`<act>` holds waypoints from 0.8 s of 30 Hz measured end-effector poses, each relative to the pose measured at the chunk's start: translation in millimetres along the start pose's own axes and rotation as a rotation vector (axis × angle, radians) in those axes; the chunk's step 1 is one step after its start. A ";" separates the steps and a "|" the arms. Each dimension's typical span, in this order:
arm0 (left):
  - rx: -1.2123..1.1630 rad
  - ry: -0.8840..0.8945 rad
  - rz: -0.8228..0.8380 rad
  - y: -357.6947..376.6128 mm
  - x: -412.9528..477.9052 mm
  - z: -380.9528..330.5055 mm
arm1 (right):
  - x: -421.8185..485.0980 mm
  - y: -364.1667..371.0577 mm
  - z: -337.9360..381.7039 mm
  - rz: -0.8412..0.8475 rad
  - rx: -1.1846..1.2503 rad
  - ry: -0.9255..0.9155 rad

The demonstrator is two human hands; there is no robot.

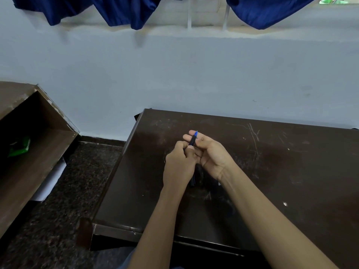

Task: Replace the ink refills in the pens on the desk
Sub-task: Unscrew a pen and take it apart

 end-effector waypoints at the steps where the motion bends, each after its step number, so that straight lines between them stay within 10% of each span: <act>1: -0.007 0.005 0.002 0.4 0.2 -1.0 | 0.5 1.9 1.0 0.008 -0.001 -0.003; 24: -0.012 0.017 0.016 -6.1 -1.3 -7.0 | -3.7 5.4 -0.3 -0.078 0.021 0.001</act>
Point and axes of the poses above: each hand's wrist, its own x-axis towards the middle knuckle, its own y-axis out of the palm, z = x × y, the point moved 9 cm from there along x, towards the middle knuckle, and after that the axes turned 3 degrees about -y, right-handed, at the moved point
